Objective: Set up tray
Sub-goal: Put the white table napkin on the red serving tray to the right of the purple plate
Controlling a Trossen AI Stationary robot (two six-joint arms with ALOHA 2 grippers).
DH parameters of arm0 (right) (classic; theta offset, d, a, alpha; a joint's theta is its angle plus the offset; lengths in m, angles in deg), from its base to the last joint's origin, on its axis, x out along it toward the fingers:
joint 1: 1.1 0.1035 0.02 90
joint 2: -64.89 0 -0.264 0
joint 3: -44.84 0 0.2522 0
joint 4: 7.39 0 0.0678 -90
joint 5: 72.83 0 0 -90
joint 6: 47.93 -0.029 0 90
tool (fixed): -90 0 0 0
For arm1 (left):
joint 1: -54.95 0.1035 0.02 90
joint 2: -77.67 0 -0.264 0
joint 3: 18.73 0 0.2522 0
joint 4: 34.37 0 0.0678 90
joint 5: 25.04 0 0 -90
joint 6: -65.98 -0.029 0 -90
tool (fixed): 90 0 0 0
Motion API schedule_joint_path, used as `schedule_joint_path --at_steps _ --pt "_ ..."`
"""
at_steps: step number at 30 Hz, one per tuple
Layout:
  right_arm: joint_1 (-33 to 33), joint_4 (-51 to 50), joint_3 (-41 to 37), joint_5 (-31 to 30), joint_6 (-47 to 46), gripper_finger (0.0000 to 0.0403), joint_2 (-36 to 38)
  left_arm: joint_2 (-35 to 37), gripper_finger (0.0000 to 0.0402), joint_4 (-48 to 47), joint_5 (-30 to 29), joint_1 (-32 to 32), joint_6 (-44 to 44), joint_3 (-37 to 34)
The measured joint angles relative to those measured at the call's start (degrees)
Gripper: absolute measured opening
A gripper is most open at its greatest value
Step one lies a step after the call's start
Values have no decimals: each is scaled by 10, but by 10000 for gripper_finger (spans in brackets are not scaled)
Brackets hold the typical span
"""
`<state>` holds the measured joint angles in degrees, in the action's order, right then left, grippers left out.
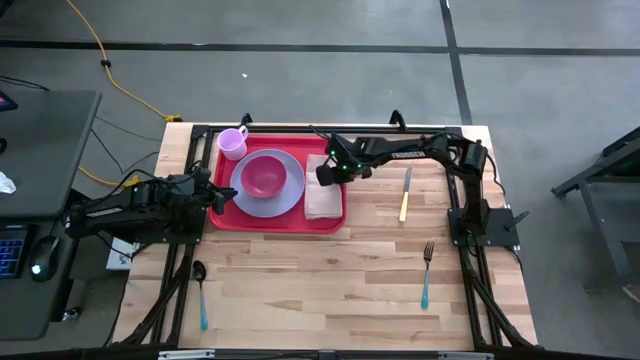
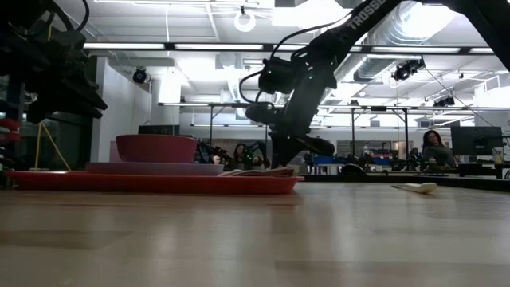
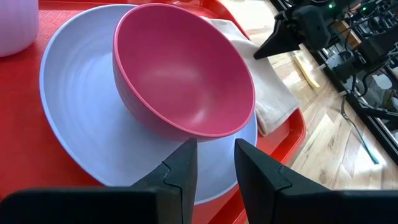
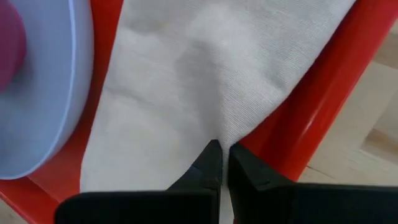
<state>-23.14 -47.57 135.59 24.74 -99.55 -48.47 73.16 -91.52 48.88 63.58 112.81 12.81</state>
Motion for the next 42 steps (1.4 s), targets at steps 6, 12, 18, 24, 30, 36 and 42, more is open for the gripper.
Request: schedule_joint_path --at_steps 6,12,18,24,30,36,42 --pt "2 10 0 4 -5 0 -11 0 138 0 0 0 0 0" --pt "2 2 0 5 21 0 -12 0 138 0 3 0 0 0" --pt "-13 2 0 28 41 1 -9 0 138 0 7 0 0 0" --pt "-20 5 0 48 49 12 -9 0 138 0 8 0 0 0" --pt "-19 6 0 45 51 56 -9 0 138 0 8 0 0 0" --pt "-19 7 0 53 51 87 -9 0 138 0 8 0 0 0" --pt "-18 6 0 89 35 91 -9 0 138 0 9 0 0 0"
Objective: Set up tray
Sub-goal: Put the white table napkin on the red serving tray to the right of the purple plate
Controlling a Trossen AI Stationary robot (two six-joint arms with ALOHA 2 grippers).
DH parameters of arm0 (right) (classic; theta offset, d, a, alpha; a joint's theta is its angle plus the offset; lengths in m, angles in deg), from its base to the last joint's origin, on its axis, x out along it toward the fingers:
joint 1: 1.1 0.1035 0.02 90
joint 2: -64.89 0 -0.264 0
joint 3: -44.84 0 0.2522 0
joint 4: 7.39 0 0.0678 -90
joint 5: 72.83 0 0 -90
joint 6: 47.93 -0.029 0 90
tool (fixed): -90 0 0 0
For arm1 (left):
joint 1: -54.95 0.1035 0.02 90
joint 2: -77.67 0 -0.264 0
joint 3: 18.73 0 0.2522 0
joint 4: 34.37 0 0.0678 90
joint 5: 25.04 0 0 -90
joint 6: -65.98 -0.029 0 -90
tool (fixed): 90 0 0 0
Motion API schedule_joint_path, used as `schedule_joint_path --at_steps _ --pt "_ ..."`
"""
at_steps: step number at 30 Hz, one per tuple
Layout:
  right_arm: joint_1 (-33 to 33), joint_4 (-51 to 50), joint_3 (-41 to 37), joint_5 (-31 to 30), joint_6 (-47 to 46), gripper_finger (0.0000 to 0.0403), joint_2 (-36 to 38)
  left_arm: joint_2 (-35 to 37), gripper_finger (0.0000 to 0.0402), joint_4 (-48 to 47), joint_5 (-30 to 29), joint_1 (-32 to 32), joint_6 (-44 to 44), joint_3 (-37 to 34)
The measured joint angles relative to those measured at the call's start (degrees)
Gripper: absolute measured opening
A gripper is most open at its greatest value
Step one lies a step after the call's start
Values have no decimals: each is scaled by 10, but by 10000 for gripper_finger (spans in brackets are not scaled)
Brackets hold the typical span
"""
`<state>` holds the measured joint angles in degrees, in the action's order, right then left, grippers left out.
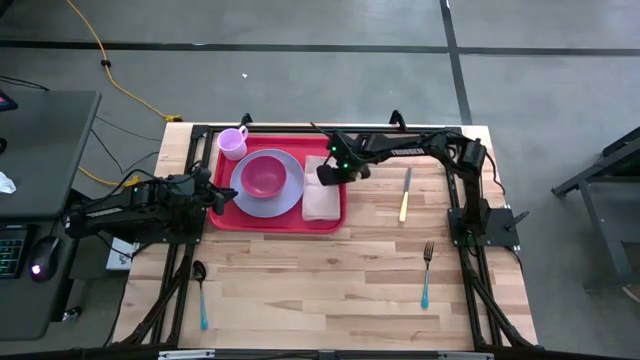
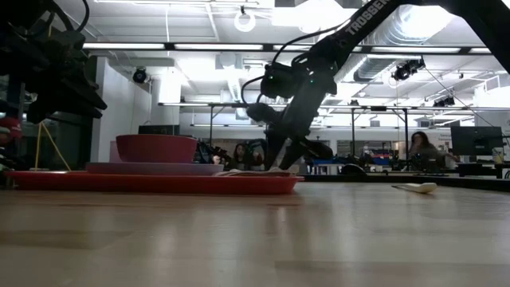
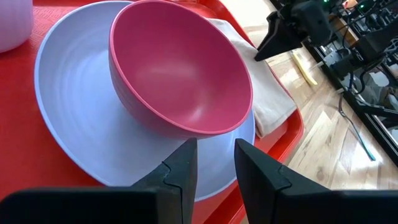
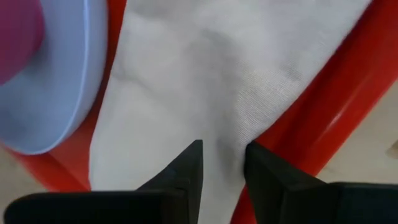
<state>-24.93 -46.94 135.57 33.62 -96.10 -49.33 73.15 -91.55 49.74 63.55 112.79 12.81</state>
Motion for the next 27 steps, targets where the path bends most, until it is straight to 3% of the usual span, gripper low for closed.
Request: schedule_joint_path --at_steps 27 --pt "1 7 0 -15 7 51 12 0 138 0 3 0 0 0"
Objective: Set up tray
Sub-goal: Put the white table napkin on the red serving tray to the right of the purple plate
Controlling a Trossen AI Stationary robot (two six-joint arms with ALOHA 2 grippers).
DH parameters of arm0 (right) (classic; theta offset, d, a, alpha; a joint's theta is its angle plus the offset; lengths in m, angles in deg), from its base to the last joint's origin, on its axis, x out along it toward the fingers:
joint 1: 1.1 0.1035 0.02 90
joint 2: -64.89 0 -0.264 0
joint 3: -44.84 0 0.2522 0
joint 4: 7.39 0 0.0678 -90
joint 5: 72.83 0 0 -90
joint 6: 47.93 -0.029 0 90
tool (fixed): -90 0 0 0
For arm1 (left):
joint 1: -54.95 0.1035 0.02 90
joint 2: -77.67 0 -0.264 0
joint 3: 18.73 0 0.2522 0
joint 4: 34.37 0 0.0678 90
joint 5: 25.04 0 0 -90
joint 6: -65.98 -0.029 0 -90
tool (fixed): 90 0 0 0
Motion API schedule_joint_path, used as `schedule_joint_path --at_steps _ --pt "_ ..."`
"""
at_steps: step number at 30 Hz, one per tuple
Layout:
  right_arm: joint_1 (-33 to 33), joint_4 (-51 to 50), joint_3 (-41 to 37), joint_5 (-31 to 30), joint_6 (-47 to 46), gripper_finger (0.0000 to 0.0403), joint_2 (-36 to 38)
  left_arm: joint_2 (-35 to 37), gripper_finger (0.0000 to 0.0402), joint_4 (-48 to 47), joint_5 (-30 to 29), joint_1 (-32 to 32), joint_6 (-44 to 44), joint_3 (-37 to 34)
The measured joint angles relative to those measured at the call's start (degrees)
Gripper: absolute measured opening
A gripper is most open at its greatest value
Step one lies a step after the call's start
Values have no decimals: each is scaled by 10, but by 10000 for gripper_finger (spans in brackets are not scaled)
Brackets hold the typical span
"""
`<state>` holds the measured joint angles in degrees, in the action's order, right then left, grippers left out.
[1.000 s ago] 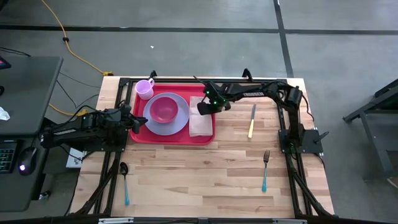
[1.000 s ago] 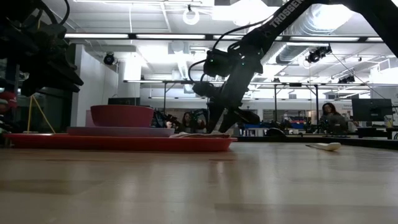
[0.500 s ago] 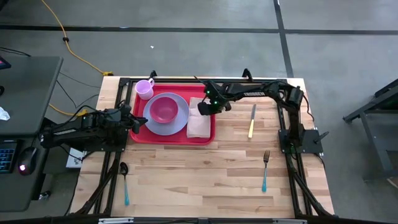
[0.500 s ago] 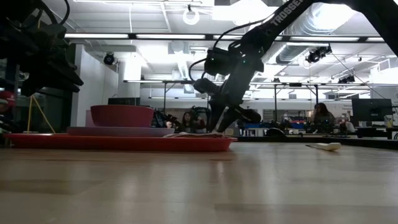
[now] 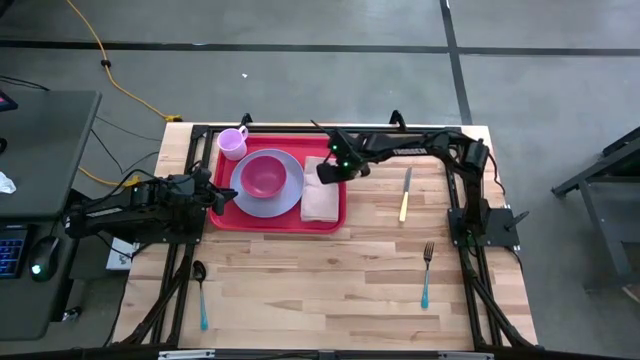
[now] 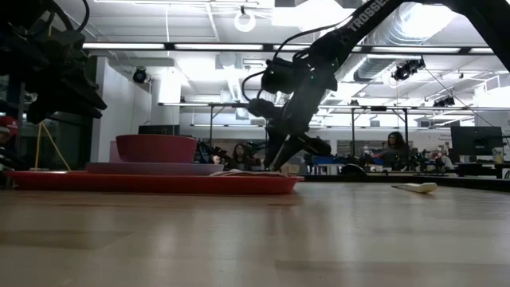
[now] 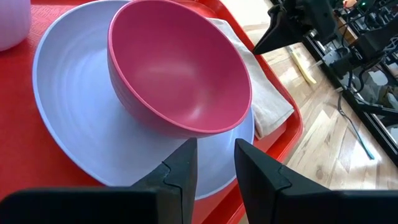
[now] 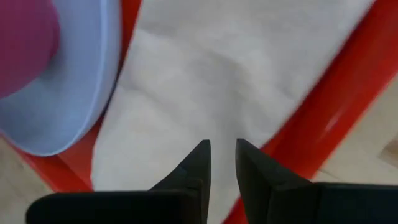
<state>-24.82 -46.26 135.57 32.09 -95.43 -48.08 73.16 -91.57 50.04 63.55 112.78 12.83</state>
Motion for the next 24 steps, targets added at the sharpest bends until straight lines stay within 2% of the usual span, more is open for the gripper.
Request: schedule_joint_path --at_steps 5,24 --pt "12 12 0 11 7 51 0 0 138 0 0 0 0 0" --pt "20 5 0 -21 80 39 -6 0 138 0 -1 0 0 0"
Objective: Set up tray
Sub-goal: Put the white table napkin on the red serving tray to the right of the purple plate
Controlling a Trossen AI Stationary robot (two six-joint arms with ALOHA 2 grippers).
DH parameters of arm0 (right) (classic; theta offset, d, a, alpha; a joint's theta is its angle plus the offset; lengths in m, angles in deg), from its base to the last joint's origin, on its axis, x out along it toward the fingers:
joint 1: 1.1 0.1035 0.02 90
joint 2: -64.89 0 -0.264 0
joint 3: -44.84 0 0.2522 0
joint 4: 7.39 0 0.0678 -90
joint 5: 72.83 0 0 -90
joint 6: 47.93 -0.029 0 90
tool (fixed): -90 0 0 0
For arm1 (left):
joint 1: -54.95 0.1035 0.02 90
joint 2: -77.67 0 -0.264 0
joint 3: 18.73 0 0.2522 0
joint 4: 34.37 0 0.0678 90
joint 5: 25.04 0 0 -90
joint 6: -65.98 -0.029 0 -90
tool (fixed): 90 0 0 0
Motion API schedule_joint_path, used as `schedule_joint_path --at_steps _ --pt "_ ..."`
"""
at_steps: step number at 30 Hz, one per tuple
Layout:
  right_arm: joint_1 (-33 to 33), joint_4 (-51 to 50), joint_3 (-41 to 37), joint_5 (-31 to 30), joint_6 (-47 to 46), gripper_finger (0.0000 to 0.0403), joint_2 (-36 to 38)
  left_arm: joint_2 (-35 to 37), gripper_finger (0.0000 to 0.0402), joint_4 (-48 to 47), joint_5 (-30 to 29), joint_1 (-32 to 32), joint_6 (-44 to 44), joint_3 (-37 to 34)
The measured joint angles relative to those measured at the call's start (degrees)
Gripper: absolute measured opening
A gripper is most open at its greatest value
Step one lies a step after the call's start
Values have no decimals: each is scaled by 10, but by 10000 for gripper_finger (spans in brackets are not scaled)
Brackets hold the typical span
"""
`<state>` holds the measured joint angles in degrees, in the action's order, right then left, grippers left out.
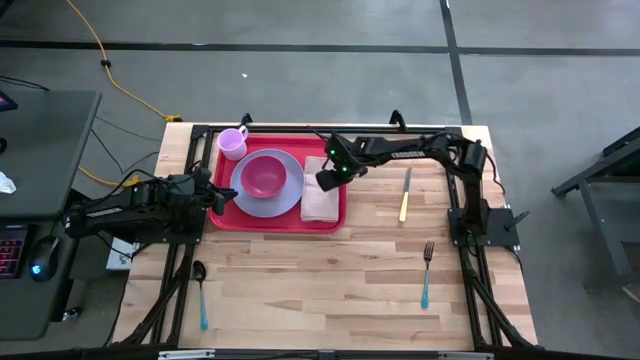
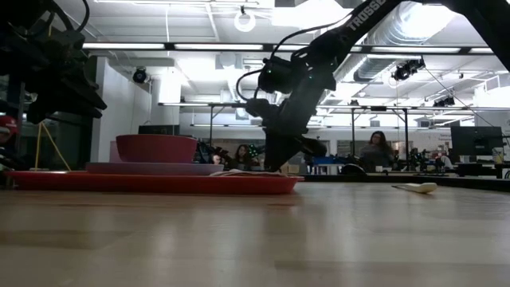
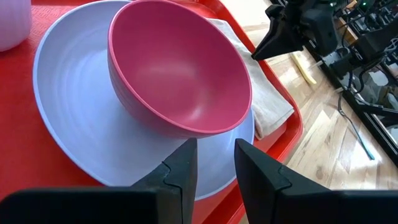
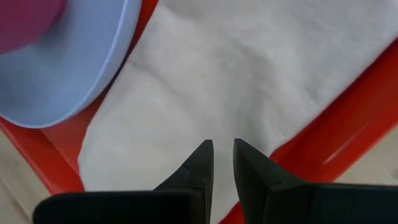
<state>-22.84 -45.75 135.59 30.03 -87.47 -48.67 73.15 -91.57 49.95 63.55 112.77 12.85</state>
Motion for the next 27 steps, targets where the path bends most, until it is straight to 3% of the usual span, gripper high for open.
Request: schedule_joint_path --at_steps 10,27 --pt "5 2 0 -36 50 39 -3 0 138 0 -1 0 0 0" --pt "4 29 0 -26 66 30 -37 0 138 3 -1 0 2 0"
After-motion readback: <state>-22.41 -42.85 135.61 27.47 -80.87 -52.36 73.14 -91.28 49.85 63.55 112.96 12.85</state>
